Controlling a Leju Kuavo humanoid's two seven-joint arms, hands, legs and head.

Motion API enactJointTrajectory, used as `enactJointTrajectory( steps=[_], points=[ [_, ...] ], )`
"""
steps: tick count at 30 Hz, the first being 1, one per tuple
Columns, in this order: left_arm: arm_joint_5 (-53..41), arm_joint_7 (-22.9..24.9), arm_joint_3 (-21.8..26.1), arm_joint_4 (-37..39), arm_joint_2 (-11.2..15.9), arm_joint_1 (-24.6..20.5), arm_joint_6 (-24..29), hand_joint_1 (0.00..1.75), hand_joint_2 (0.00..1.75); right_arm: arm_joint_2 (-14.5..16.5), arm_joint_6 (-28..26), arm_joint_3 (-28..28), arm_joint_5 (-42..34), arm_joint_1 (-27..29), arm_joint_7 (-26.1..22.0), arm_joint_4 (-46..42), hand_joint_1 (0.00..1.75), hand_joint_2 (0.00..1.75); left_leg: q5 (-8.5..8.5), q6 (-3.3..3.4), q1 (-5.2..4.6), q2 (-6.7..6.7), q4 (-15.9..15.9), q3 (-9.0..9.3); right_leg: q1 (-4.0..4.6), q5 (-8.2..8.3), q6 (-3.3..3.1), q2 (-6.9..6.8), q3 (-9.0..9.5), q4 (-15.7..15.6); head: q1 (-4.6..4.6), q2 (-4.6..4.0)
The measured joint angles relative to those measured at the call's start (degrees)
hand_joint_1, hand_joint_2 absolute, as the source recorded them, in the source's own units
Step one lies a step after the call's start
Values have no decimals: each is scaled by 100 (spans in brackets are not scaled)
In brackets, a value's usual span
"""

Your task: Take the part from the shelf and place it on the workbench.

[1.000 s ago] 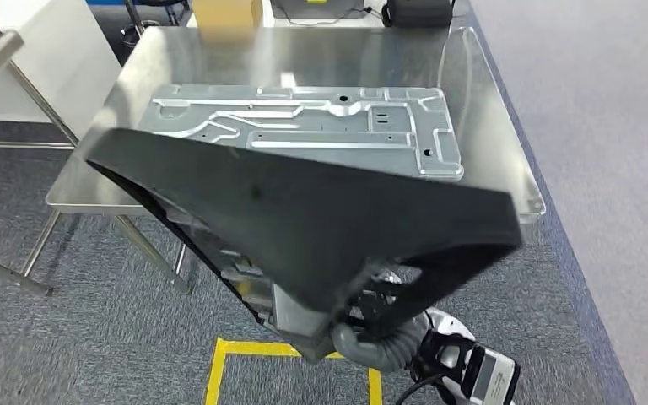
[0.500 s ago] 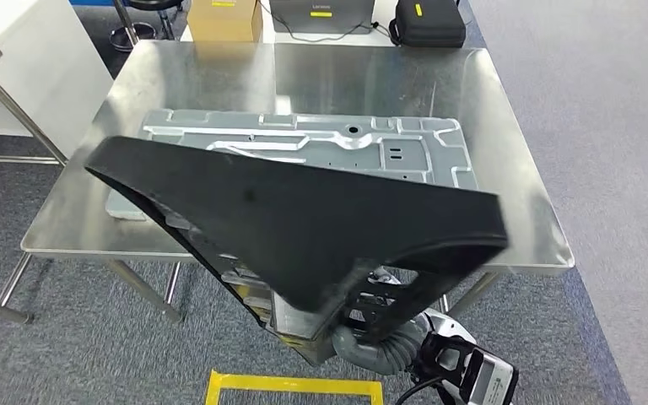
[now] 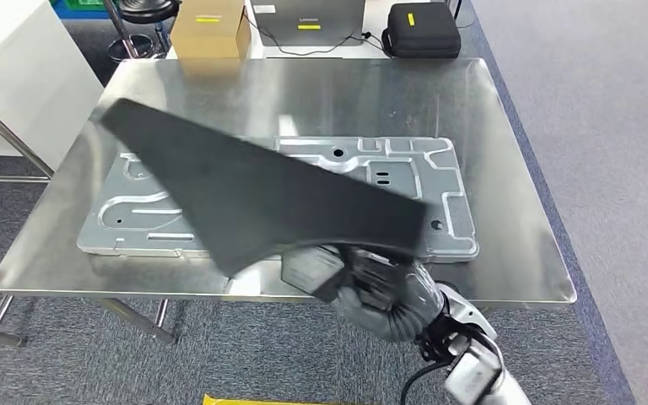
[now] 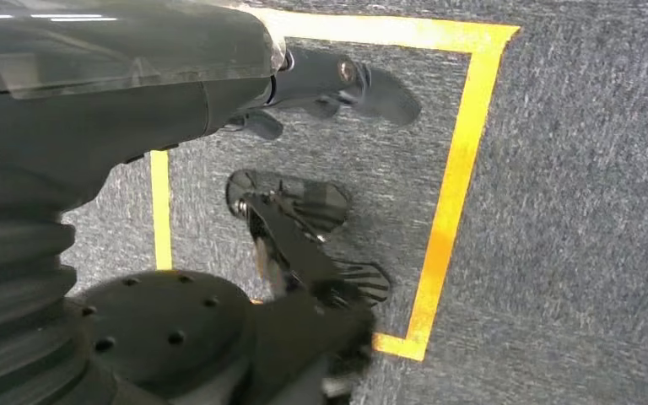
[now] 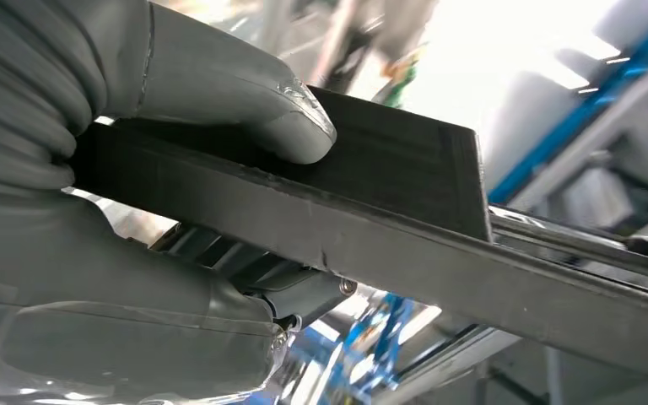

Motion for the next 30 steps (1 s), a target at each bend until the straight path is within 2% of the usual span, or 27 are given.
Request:
enactJointTrajectory(
  steps=[1,2,3,5,6,7,10,12,13,15,16,17,18,20,22,23,25,27,28,30],
  points=[
    [-9,0,7,0,0,1,-2,0,175,1,-93,-1,163,-53,38,38,168,175,-38,-7,0,0,207,-193,8,-28,-10,6,24,4,0,0],
    [-17,0,15,0,0,2,-2,0,175,2,-156,1,284,-116,67,86,168,175,49,-9,0,1,210,-294,14,-55,-13,14,52,11,0,0],
    [-27,-1,26,0,0,1,-4,0,175,4,-203,6,380,-192,97,142,168,175,258,-3,-1,1,24,-303,18,-82,-11,22,83,20,-1,0],
    [-49,-11,43,0,1,-9,-20,0,175,19,-312,41,570,-380,177,274,168,175,806,37,-7,7,-681,-148,22,-132,6,32,138,43,3,0],
    [-60,-19,49,0,2,-18,-33,0,175,28,-379,71,662,-479,231,341,168,175,945,62,-20,13,-979,-84,24,-144,23,34,142,55,1,0],
    [-73,-27,52,0,3,-28,-48,0,175,39,-454,109,765,-576,297,406,168,175,1038,96,-36,16,-1163,-50,28,-151,48,35,131,64,-1,0],
    [-114,-44,63,0,1,-36,-80,0,175,62,-692,248,1118,-837,508,570,168,175,1115,196,-41,16,-1255,-51,40,-157,141,32,98,68,-10,0],
    [-142,-52,76,0,-6,-42,-93,0,175,76,-945,360,1497,-1048,683,698,168,175,1160,251,-6,22,-1301,-37,39,-303,206,19,31,246,1,0],
    [-160,-54,82,0,-8,-48,-99,0,175,80,-1090,416,1717,-1165,781,771,168,175,1174,267,4,27,-1315,-32,28,-460,234,12,-72,491,7,0],
    [-200,-55,92,0,-7,-56,-105,0,175,85,-1372,537,2196,-1410,970,950,168,175,1178,279,-1,29,-1313,-36,-3,-810,280,3,-393,1213,15,0],
    [-216,-56,97,0,-6,-58,-109,0,175,85,-1501,601,2444,-1521,1072,1064,168,175,1178,279,-2,28,-1308,-39,-19,-900,295,0,-525,1501,15,0],
    [-228,-59,102,0,-6,-59,-114,0,175,85,-1610,661,2677,-1629,1166,1177,168,175,1176,277,-3,26,-1300,-41,-34,-895,303,-2,-582,1625,15,0],
    [-239,-66,108,0,-5,-61,-125,0,175,88,-1705,721,2901,-1742,1270,1292,168,175,1173,271,-3,20,-1290,-43,-47,-785,303,-5,-532,1524,16,0],
    [-258,-97,120,0,-6,-61,-167,0,175,107,-1819,833,3325,-2053,1499,1541,168,175,1157,246,-3,12,-1264,-46,-61,-428,283,-6,-206,848,16,0],
    [-293,-147,130,0,-7,-73,-225,0,175,142,-1871,950,3738,-2447,1742,1876,168,175,1148,197,-19,12,-1237,-71,-37,-230,248,-5,69,248,12,0],
    [-319,-185,132,0,-7,-80,-263,0,175,161,-1877,1001,3929,-2623,1860,2073,168,175,1153,167,-25,12,-1236,-85,-21,-220,228,-4,114,129,10,0],
    [-370,-281,133,0,-6,-92,-357,0,175,200,-1874,1097,4313,-2899,2091,2536,168,175,1167,96,-20,9,-1251,-95,-7,-203,170,-2,118,91,7,0],
    [-411,-381,132,0,-3,-103,-446,0,175,265,-1850,1190,4625,-3132,2266,3080,168,175,1071,39,-6,10,-1131,-148,-20,-167,94,-14,130,44,5,0],
    [-429,-421,132,0,-2,-110,-476,0,175,309,-1835,1227,4702,-3241,2303,3372,168,175,937,20,-1,11,-916,-244,-28,-151,60,-21,135,22,4,0],
    [-451,-487,131,0,-2,-120,-515,0,175,407,-1821,1293,4789,-3436,2340,4010,168,175,579,-3,5,13,-194,-570,-16,-144,23,-27,132,18,0,0]
  ],
)
